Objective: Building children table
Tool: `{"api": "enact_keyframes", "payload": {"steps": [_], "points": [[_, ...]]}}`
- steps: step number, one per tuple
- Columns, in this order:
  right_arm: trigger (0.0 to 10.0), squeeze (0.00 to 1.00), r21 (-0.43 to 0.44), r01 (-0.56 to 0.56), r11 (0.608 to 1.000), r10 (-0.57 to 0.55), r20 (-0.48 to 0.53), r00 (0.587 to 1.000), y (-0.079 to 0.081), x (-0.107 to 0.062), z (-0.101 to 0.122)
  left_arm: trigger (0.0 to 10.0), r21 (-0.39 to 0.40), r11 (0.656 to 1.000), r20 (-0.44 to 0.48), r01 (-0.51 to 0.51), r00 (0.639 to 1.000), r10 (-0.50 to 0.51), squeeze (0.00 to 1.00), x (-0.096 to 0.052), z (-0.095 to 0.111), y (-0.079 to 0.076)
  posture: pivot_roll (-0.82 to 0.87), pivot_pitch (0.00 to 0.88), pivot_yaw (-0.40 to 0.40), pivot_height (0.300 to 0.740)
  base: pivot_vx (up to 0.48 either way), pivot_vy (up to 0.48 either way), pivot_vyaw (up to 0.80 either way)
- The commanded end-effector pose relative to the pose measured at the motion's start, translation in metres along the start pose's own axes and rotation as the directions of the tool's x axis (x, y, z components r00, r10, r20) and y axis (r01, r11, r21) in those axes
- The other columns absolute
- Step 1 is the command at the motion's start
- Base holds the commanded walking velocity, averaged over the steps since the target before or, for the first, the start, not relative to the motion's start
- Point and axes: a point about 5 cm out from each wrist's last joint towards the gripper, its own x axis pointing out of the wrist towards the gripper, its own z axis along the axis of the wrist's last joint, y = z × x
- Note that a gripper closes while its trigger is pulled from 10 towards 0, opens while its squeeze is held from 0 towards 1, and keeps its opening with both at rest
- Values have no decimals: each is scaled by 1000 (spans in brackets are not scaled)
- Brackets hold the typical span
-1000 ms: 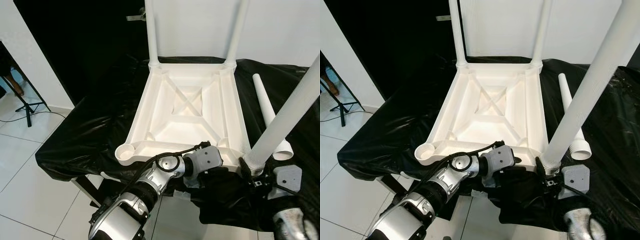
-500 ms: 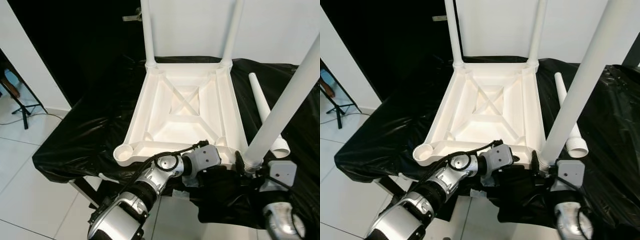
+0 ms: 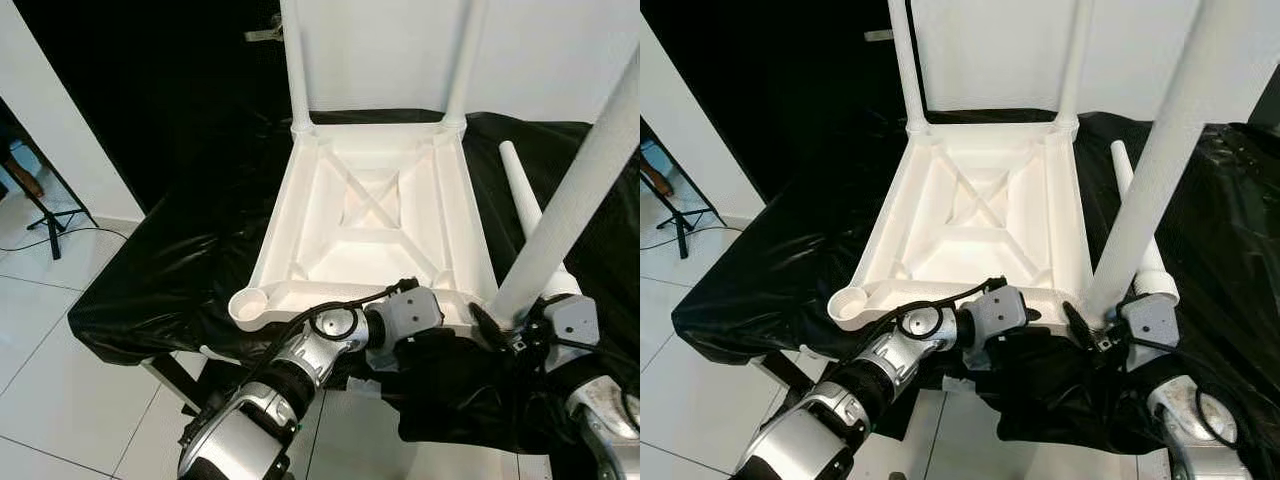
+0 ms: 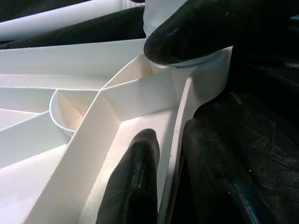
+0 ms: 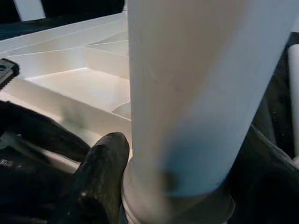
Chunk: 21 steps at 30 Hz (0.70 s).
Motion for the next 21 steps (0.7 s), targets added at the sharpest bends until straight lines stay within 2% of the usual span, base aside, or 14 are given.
{"api": "enact_keyframes", "payload": {"steps": [1, 4, 8, 9, 10, 12, 13, 14, 16, 17, 19, 21], "points": [[0, 0, 46, -100, 994, 103, -83, 991, 15, -3, -17, 10000, -74, 996, -133, 46, 990, -56, 0, -6, -32, -15, 42, 0, 44, 740, 0, 0, 0], [0, 0, 63, -118, 991, 124, -100, 987, 18, -5, -21, 10000, -75, 996, -132, 44, 990, -53, 0, -7, -32, -15, 42, 0, 44, 740, 0, 0, 0], [0, 0, 94, -84, 992, 93, -95, 991, 23, -6, -22, 10000, -75, 996, -132, 42, 990, -52, 0, -7, -32, -15, 42, 0, 46, 740, 0, 0, 0], [0, 0, 133, 85, 987, -72, -104, 992, 29, -7, -26, 10000, -74, 996, -129, 43, 990, -53, 0, -6, -31, -14, 47, 0, 43, 740, 0, 0, 0], [0, 0, 145, 189, 971, -174, -110, 979, 30, -8, -27, 10000, -73, 996, -129, 43, 990, -52, 0, -6, -31, -14, 49, 0, 44, 740, 0, 0, 0], [0, 0, 145, 189, 971, -174, -110, 979, 30, -8, -27, 10000, -73, 996, -129, 43, 990, -52, 0, -6, -31, -14, 49, 0, 44, 740, 0, 0, 0], [0, 0, 149, 313, 938, -298, -118, 947, 29, -10, -27, 10000, -73, 996, -129, 41, 990, -51, 0, -6, -31, -14, 51, 0, 48, 740, 0, 0, 0], [0, 0, 149, 313, 938, -298, -118, 947, 29, -10, -27, 10000, -73, 996, -129, 41, 990, -51, 0, -6, -31, -14, 51, 0, 48, 740, 0, 0, 0], [0, 0, 155, 536, 830, -519, -140, 843, 26, -14, -28, 10000, -73, 996, -131, 45, 990, -54, 0, -7, -32, -14, 50, 0, 58, 740, 0, 0, 0], [0, 0, 155, 536, 830, -519, -140, 843, 26, -14, -28, 10000, -73, 996, -131, 45, 990, -54, 0, -7, -32, -14, 50, 0, 58, 740, 0, 0, 0], [0, 0, 159, 643, 749, -630, -128, 766, 22, -15, -22, 10000, -70, 996, -136, 51, 989, -60, 0, -9, -33, -14, 50, 0, 60, 740, 0, 0, 0], [0, 0, 164, 658, 735, -647, -123, 752, 21, -15, -21, 10000, -70, 996, -137, 52, 989, -62, 0, -9, -33, -15, 50, 0, 62, 740, 0, 0, 0]]}}
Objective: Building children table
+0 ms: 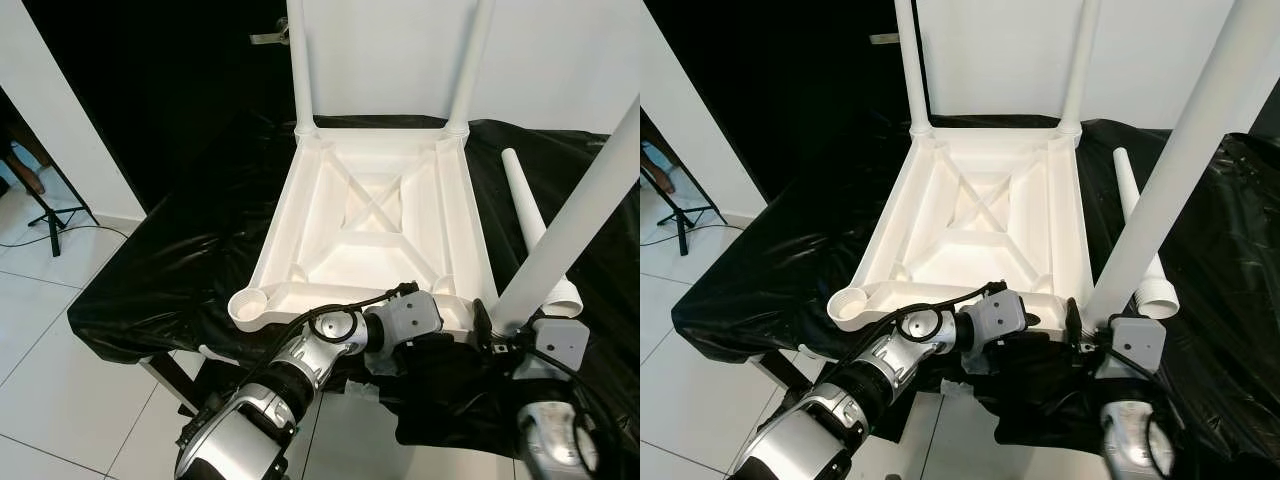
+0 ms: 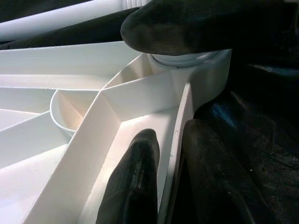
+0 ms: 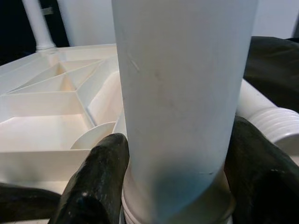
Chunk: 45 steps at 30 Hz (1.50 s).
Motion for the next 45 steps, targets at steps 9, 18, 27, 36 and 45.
{"api": "enact_keyframes", "payload": {"steps": [9, 18, 27, 36, 45], "points": [[10000, 1000, 2, -119, 993, 119, -28, 992, -10, -2, -5, 10000, -75, 996, -135, 55, 989, -65, 0, -9, -33, -15, 35, 0, 64, 740, 0, 0, 0], [10000, 0, -94, -384, 919, 386, 2, 923, -21, 17, 7, 10000, -73, 996, -130, 48, 990, -57, 0, -6, -30, -13, 35, 0, 54, 740, 0, 0, 0], [0, 0, -160, -533, 831, 533, -50, 845, -29, 27, 9, 10000, -76, 996, -134, 45, 989, -55, 0, -8, -33, -14, 39, 0, 54, 740, 0, 0, 0], [0, 0, -16, -426, 905, 420, -128, 898, -21, 10, -12, 10000, -78, 996, -129, 38, 990, -47, 0, -7, -31, -13, 48, 0, 48, 740, 0, 0, 0], [0, 0, 28, 45, 999, -43, -58, 997, -19, 5, -12, 10000, -81, 996, -134, 34, 990, -45, 0, -10, -34, -13, 59, 0, 52, 740, 0, 0, 0]]}}
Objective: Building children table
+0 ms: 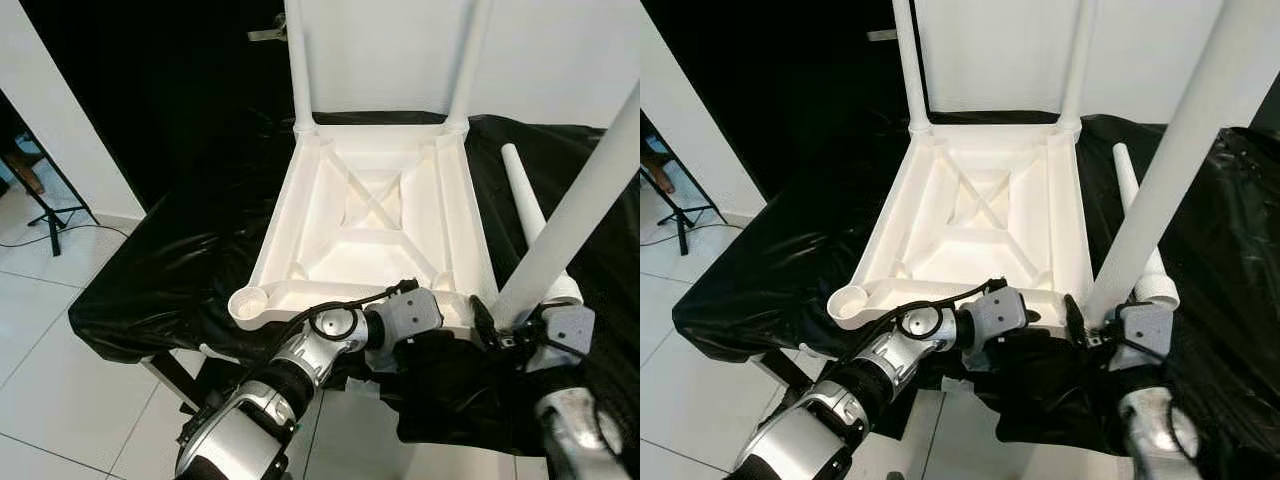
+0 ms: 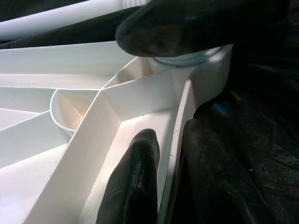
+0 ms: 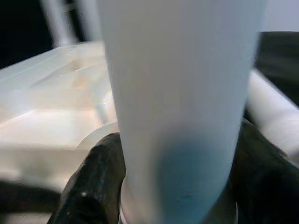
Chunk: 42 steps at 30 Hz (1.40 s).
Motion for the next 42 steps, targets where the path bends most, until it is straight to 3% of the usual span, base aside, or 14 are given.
{"api": "enact_keyframes", "payload": {"steps": [1, 5, 6, 9, 10, 14, 15, 16, 17, 27, 29, 30, 36, 42], "points": [[0, 0, 4, 141, 990, -141, -66, 988, -15, -7, -12, 10000, -80, 996, -134, 36, 990, -46, 0, -9, -34, -14, 59, 0, 52, 740, 0, 0, 0], [0, 0, 35, 236, 971, -233, -66, 970, -12, -5, -11, 10000, -76, 996, -139, 41, 989, -51, 0, -10, -35, -14, 56, 0, 60, 740, 0, 0, 0], [10000, 0, 31, 174, 984, -172, -60, 983, -5, -2, -9, 10000, -72, 996, -139, 48, 989, -58, 0, -10, -34, -14, 49, 0, 71, 740, 0, 0, 0], [10000, 0, 16, 141, 990, -140, -56, 989, -2, -1, -7, 10000, -71, 996, -138, 51, 989, -61, 0, -10, -34, -14, 45, 0, 73, 740, 0, 0, 0], [10000, 1000, 20, 95, 995, -94, -44, 995, -1, 2, -5, 10000, -70, 996, -138, 56, 988, -65, 0, -10, -34, -15, 41, 0, 77, 740, 0, 0, 0], [10000, 1000, 49, -26, 998, 28, -42, 999, 3, 7, -2, 10000, -68, 996, -138, 62, 988, -71, 0, -9, -34, -16, 34, 0, 78, 740, 0, 0, 0], [10000, 157, 36, -160, 986, 161, -22, 987, 6, 12, 4, 10000, -66, 996, -138, 64, 988, -73, 0, -8, -33, -16, 28, 0, 75, 740, 0, 0, 0], [10000, 157, 36, -160, 986, 161, -22, 987, 6, 12, 4, 10000, -66, 996, -138, 64, 988, -73, 0, -8, -33, -16, 28, 0, 75, 740, 0, 0, 0], [10000, 0, 15, -206, 978, 206, -8, 978, 7, 14, 8, 10000, -66, 996, -137, 64, 988, -72, 0, -8, -33, -16, 28, 0, 75, 740, 0, 0, 0], [10000, 0, -56, -478, 876, 476, -44, 878, -8, 12, 19, 10000, -67, 996, -128, 60, 989, -69, 0, -6, -31, -16, 26, 0, 69, 740, 0, 0, 0], [8431, 0, -51, -525, 850, 520, -88, 850, -13, 8, 14, 10000, -66, 996, -129, 61, 989, -70, 0, -6, -31, -16, 28, 0, 68, 740, 0, 0, 0], [0, 0, -33, -564, 825, 556, -127, 821, -18, 4, 9, 10000, -66, 996, -130, 60, 989, -68, 0, -7, -31, -15, 29, 0, 68, 740, 0, 0, 0], [0, 0, 94, -550, 830, 557, -191, 808, -31, -2, -5, 10000, -66, 996, -132, 51, 989, -60, 0, -9, -31, -13, 41, 0, 64, 740, 0, 0, 0], [0, 0, 163, -496, 853, 520, -169, 837, -8, -14, -11, 10000, -70, 996, -135, 49, 989, -58, 0, -11, -33, -13, 48, 0, 64, 740, 0, 0, 0]]}}
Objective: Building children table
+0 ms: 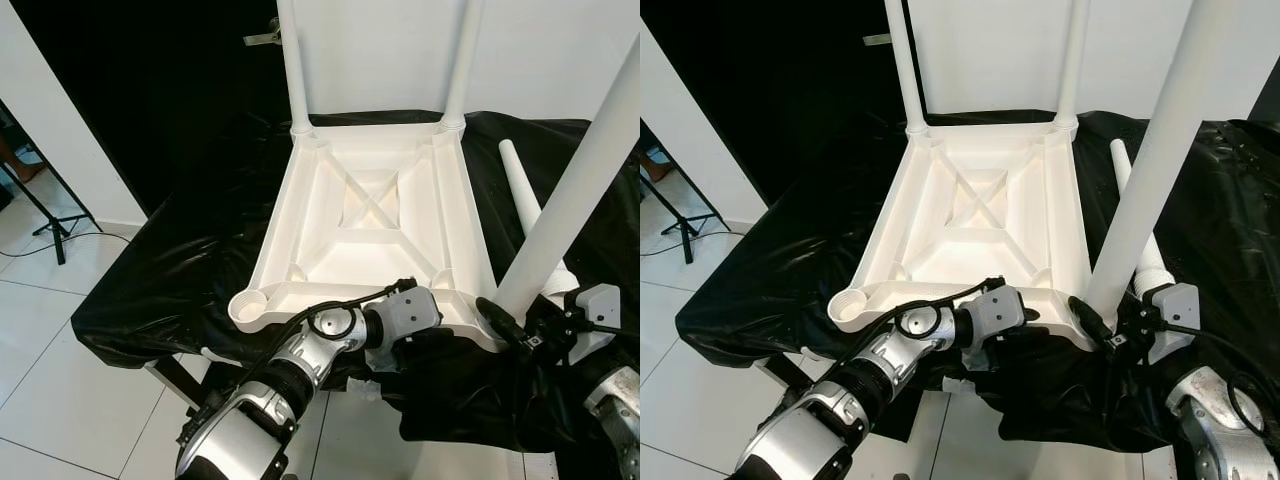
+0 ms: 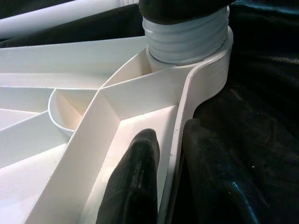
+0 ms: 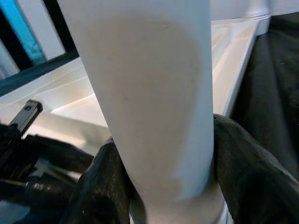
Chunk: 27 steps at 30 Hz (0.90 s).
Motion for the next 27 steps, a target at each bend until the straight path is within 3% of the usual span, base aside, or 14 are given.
{"api": "enact_keyframes", "payload": {"steps": [1, 5, 6, 8, 10, 14, 18, 19, 20, 21, 22, 24, 26, 27], "points": [[0, 0, 75, -17, 997, 23, -85, 996, 28, -1, -24, 10000, -66, 996, -132, 61, 989, -70, 0, -5, -29, -15, 54, 0, 57, 740, 0, 0, 0], [0, 0, 54, 110, 992, -107, -47, 993, 39, 2, -24, 10000, -67, 996, -131, 56, 989, -65, 0, -5, -29, -14, 56, 0, 54, 740, 0, 0, 0], [0, 0, 21, 285, 958, -284, -36, 958, 32, 4, -23, 10000, -67, 996, -130, 53, 990, -61, 0, -5, -28, -14, 62, 0, 49, 740, 0, 0, 0], [0, 0, 21, 285, 958, -284, -36, 958, 32, 4, -23, 10000, -67, 996, -130, 53, 990, -61, 0, -5, -28, -14, 62, 0, 49, 740, 0, 0, 0], [0, 0, 44, 554, 831, -555, -11, 832, 13, 4, -15, 10000, -69, 996, -131, 52, 989, -61, 0, -5, -29, -15, 57, 0, 51, 740, 0, 0, 0], [0, 0, 53, 586, 809, -587, 7, 809, 10, 4, -10, 10000, -72, 996, -134, 60, 989, -69, 0, -5, -31, -18, 56, 0, 51, 740, 0, 0, 0], [0, 0, 39, 553, 832, -553, 9, 833, 14, 5, -10, 10000, -71, 995, -131, 63, 989, -72, 0, -4, -30, -18, 58, 0, 49, 740, 0, 0, 0], [1647, 0, 37, 521, 853, -522, 12, 853, 18, 8, -9, 10000, -71, 996, -129, 59, 989, -68, 0, -4, -29, -17, 61, 0, 48, 740, 0, 0, 0], [1647, 0, 37, 521, 853, -522, 12, 853, 18, 8, -9, 10000, -71, 996, -129, 59, 989, -68, 0, -4, -29, -17, 61, 0, 48, 740, 0, 0, 0], [10000, 0, 21, 478, 878, -479, 17, 878, 21, 11, -8, 10000, -70, 996, -128, 56, 990, -65, 0, -4, -28, -16, 60, 0, 50, 740, 0, 0, 0], [10000, 973, 11, 440, 898, -440, 21, 898, 24, 13, -8, 10000, -70, 996, -127, 55, 990, -63, 0, -4, -28, -15, 61, 0, 52, 740, 0, 0, 0], [10000, 1000, 0, 381, 925, -380, 25, 924, 25, 16, -7, 10000, -70, 996, -127, 55, 990, -64, 0, -4, -28, -15, 59, 0, 53, 740, 0, 0, 0], [10000, 1000, 0, 381, 925, -380, 25, 924, 25, 16, -7, 10000, -70, 996, -127, 55, 990, -64, 0, -4, -28, -15, 59, 0, 53, 740, 0, 0, 0], [10000, 0, -79, 235, 969, -232, 45, 972, 28, 19, -1, 10000, -72, 996, -133, 57, 989, -67, 0, -6, -30, -16, 52, 0, 58, 740, 0, 0, 0]]}}
